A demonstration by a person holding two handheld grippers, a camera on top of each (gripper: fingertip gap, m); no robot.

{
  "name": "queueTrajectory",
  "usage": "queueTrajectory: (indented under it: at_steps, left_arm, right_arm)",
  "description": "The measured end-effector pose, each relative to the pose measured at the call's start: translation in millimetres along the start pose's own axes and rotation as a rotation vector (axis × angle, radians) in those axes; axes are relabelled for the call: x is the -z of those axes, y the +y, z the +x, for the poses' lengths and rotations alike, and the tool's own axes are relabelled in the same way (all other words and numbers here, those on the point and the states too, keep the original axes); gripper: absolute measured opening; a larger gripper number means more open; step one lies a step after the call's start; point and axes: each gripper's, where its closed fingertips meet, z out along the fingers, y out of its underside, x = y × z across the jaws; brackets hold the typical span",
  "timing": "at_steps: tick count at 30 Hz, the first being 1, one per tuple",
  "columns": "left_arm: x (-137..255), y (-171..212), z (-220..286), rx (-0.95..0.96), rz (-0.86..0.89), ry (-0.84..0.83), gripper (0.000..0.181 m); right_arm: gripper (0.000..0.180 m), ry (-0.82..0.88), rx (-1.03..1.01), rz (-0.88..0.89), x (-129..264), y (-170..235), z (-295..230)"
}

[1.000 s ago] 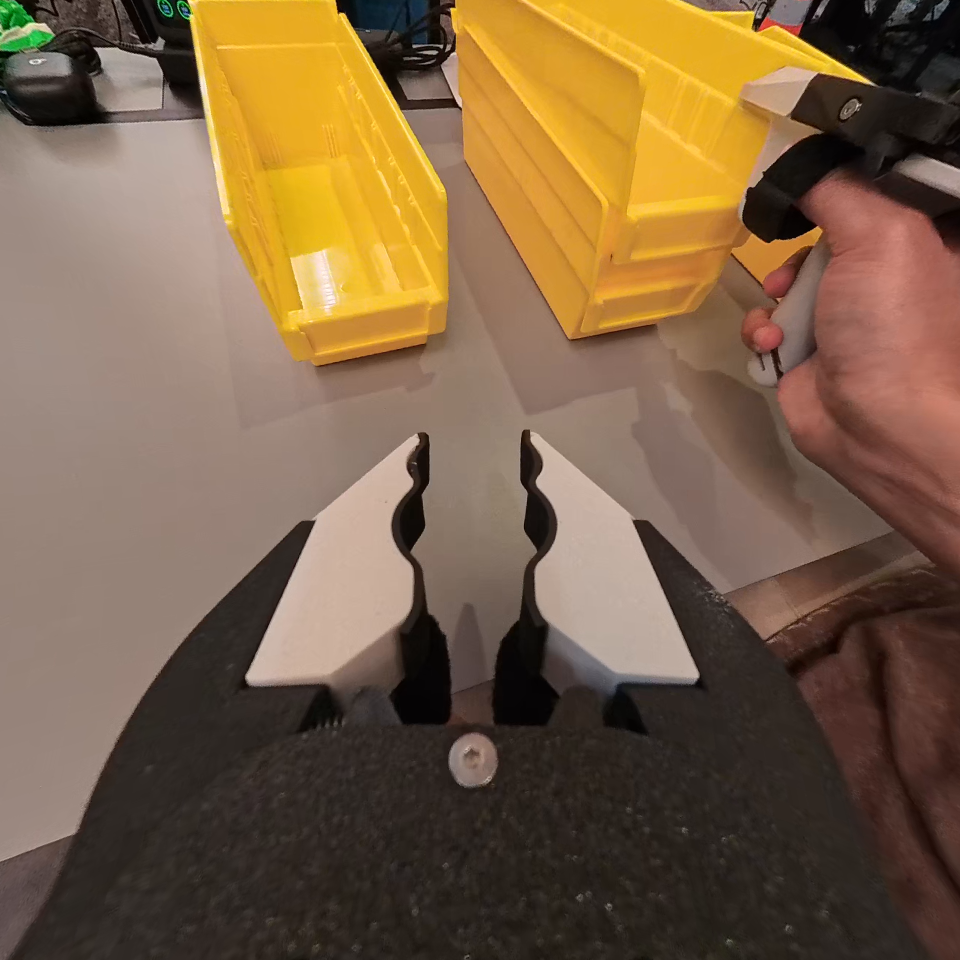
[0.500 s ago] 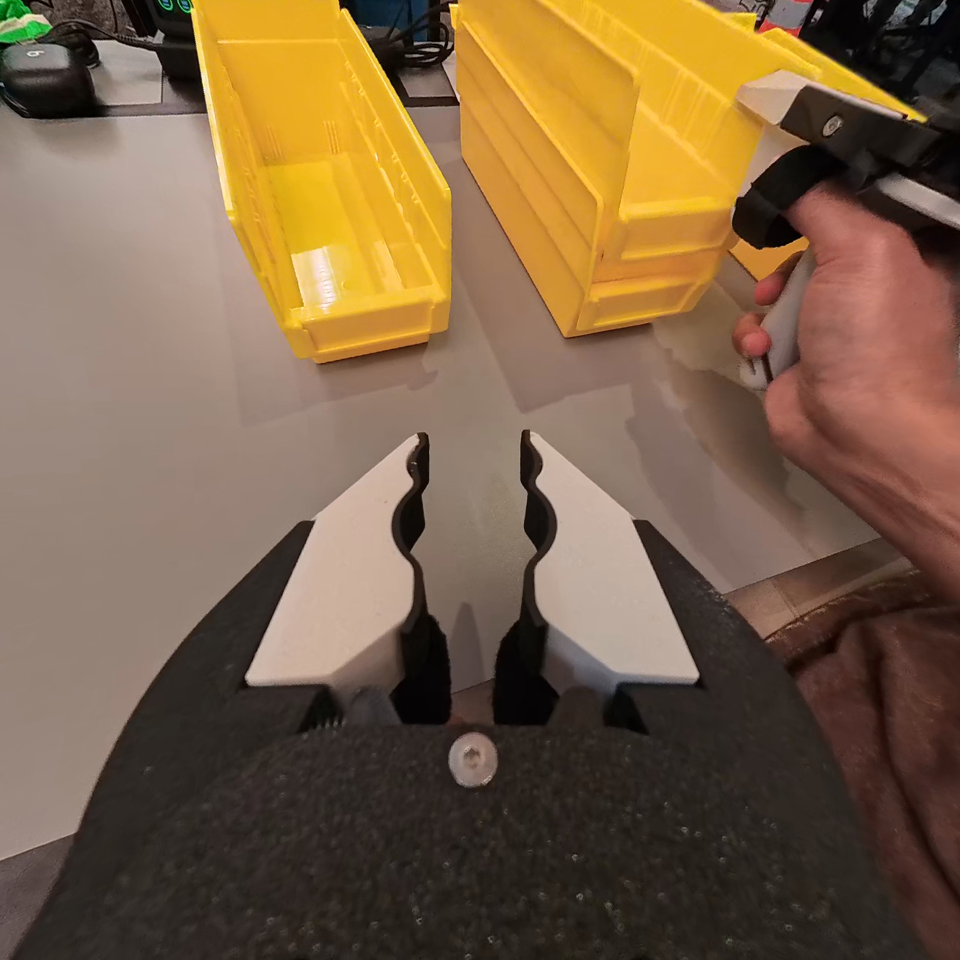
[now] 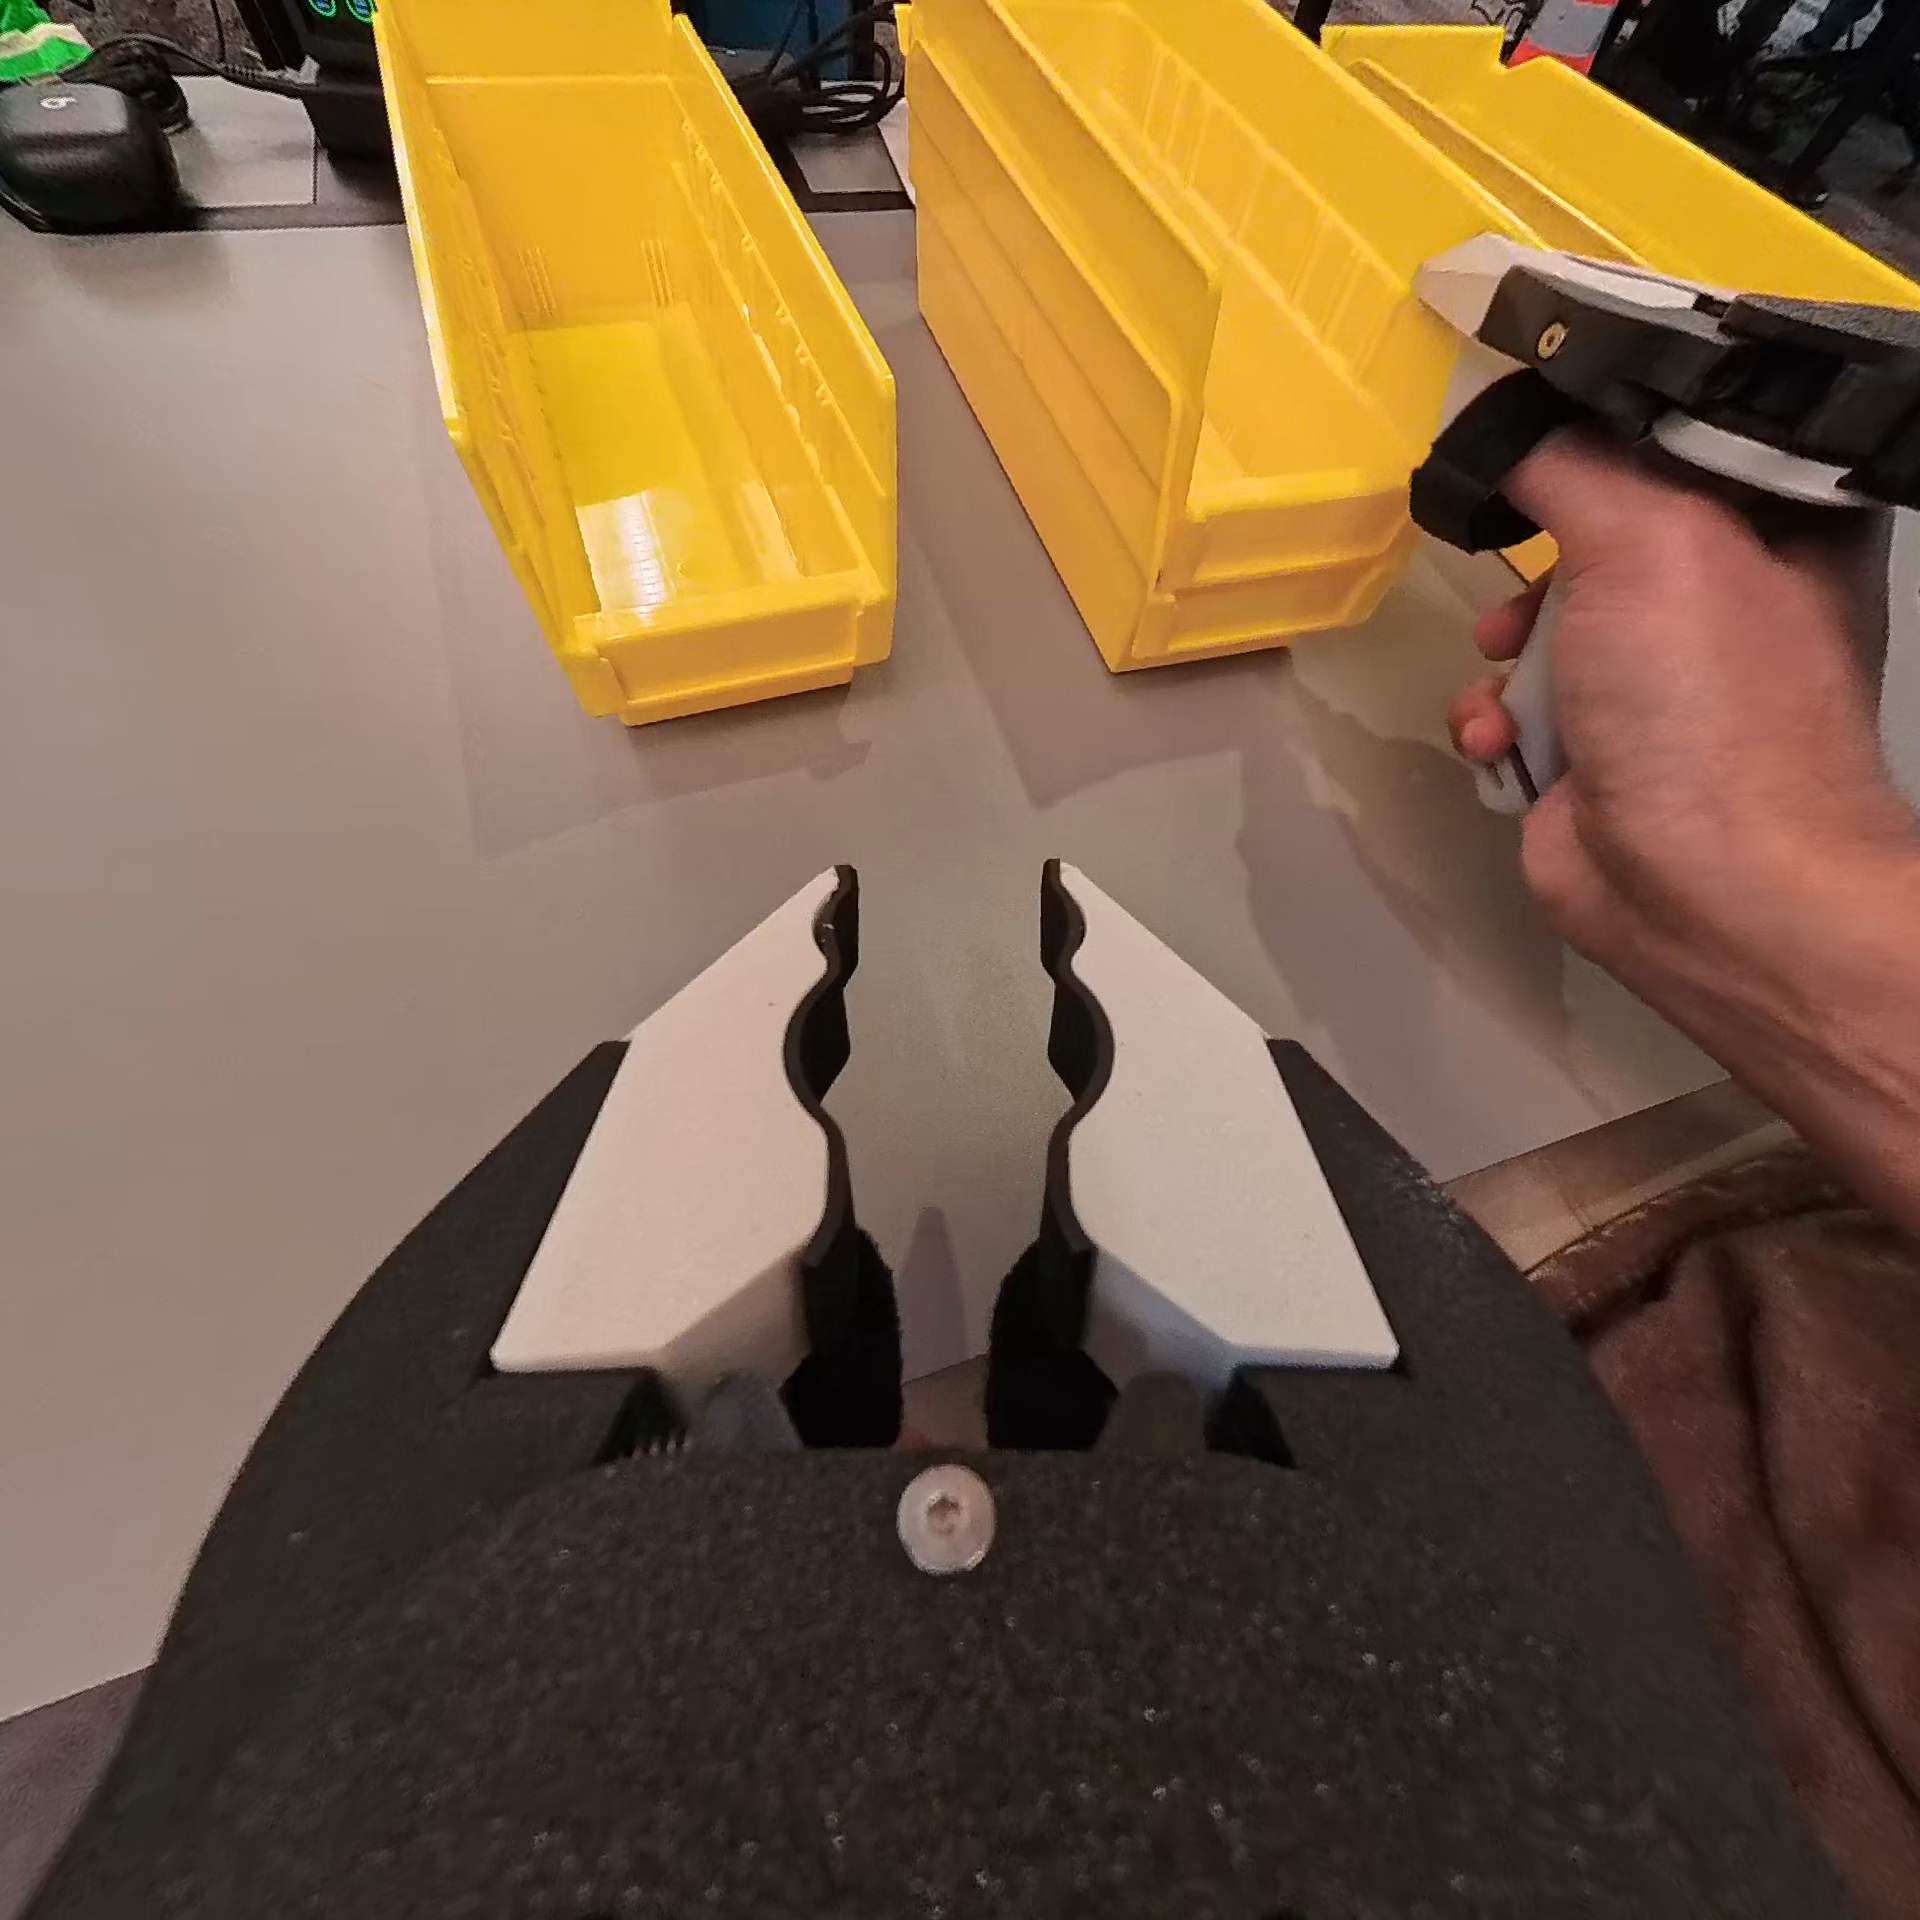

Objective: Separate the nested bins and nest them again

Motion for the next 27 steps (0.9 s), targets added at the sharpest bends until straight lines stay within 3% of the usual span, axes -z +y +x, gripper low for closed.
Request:
queueTrajectory:
  at_steps: [11, 15, 17, 20, 27]
  left_arm:
    - [-2, 2, 3, 0.001, -0.007, 0.008, 0.033]
    - [-5, -3, -4, -0.014, 0.015, -0.010, 0.033]
    - [-11, -13, -17, -0.010, 0.044, -0.032, 0.034]
    - [-30, -22, -40, 0.100, 0.044, -0.031, 0.041]
    - [-94, -45, -103, 0.113, 0.053, -0.146, 0.044]
  right_arm:
    - [0.001, -0.083, 0.021, -0.123, 1, 2, 2]
    - [0.007, -0.230, -0.037, -0.145, 4, 1, -3]
    - [0.032, -0.321, 0.005, -0.072, 18, -18, -4]
    - [0.045, -0.439, 0.120, -0.050, 48, -37, 1]
    - [0.046, -0.622, 0.248, -0.071, 114, -34, 54]
